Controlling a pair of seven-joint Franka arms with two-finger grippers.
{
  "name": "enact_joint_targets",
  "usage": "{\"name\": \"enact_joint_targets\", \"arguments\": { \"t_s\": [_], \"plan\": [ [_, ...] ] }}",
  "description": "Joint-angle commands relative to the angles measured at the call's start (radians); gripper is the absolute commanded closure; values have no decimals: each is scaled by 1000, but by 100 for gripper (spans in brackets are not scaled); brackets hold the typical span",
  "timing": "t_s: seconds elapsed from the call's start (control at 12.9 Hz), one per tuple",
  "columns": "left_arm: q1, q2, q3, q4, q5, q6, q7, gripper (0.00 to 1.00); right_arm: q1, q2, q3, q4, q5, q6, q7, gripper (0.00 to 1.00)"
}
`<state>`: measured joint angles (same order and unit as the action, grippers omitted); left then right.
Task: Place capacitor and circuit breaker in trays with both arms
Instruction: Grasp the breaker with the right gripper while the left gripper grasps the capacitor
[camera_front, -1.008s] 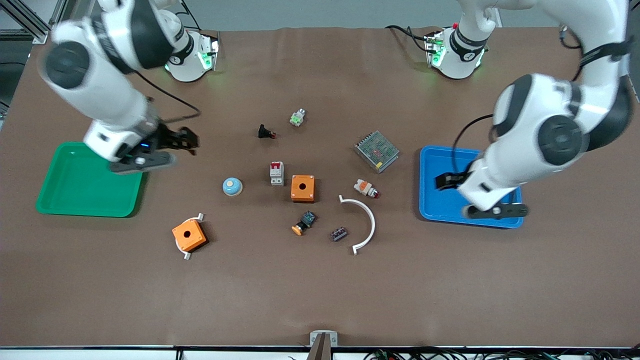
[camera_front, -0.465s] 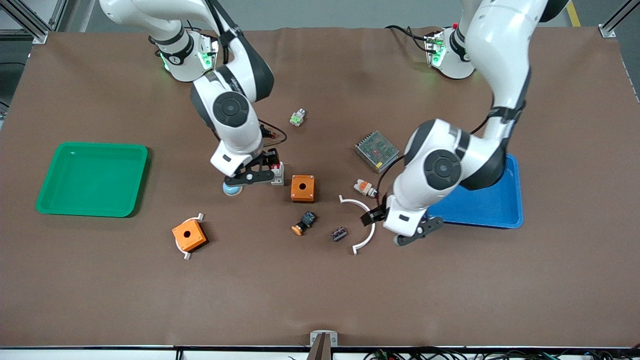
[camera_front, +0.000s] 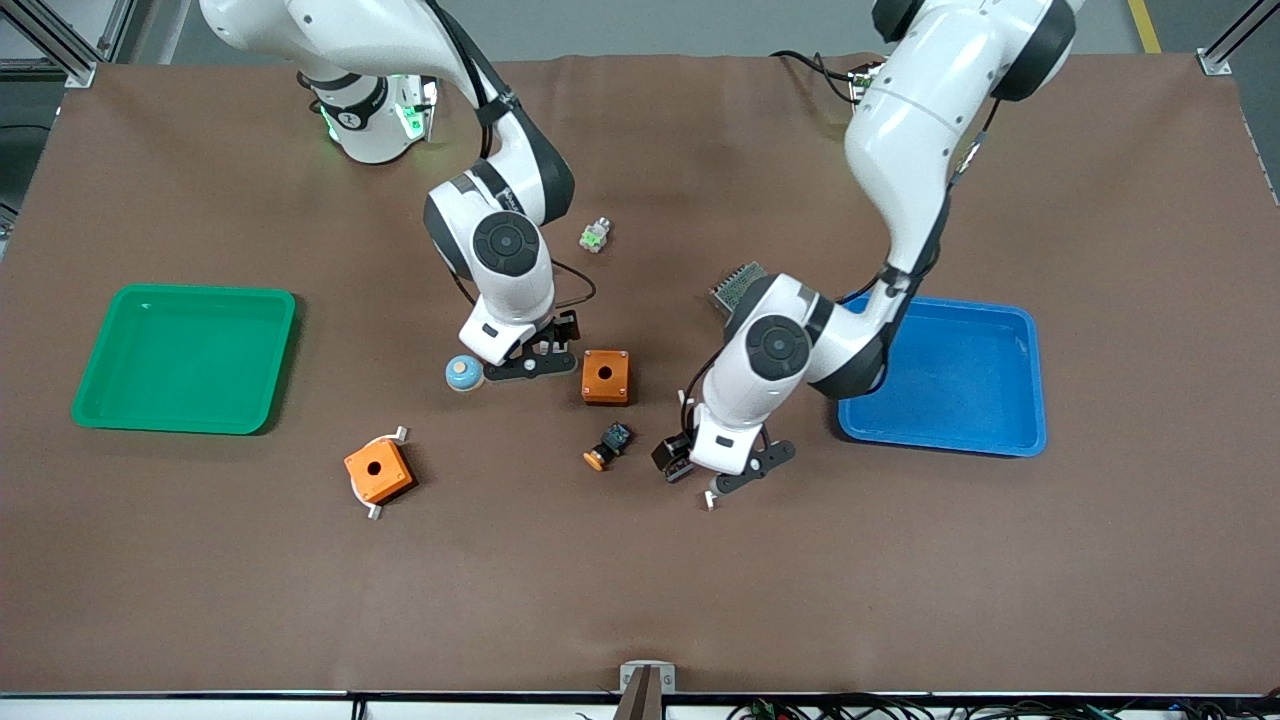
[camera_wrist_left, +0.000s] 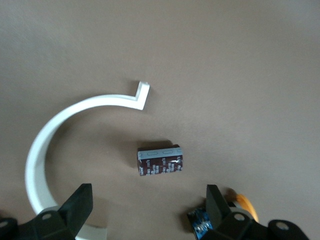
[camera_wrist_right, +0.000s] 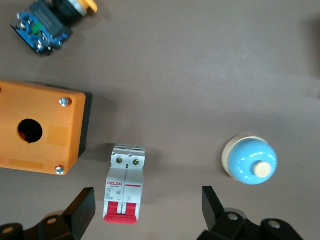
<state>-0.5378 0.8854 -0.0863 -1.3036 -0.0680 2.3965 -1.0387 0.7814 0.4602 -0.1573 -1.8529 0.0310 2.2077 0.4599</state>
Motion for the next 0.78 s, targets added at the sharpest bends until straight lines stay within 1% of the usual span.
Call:
{"name": "enact_joint_targets", "arguments": {
  "t_s": [0.0,0.16,0.23,0.47,0.62,0.7],
  "plan": [
    [-62,70,59,66,-12,24,-12,0,10,18,4,8,50,10,8,8],
    [-91,89,91,66,-10,32,-12,0,21,34,5,8,52,13,8,14],
    [-105,102,112,72,-10,38,-11,0,31,46,4,8,52,27,8,18],
    [-134,148,160,124,-10,67,-12,0,44,69,4,8,52,49,8,24],
    [-145,152,177,126,-10,69,-11,0,47,71,4,6,52,49,6,28],
    [-149,153,180,126,-10,70,-11,3,47,75,4,0,52,52,3,29]
  ]
}}
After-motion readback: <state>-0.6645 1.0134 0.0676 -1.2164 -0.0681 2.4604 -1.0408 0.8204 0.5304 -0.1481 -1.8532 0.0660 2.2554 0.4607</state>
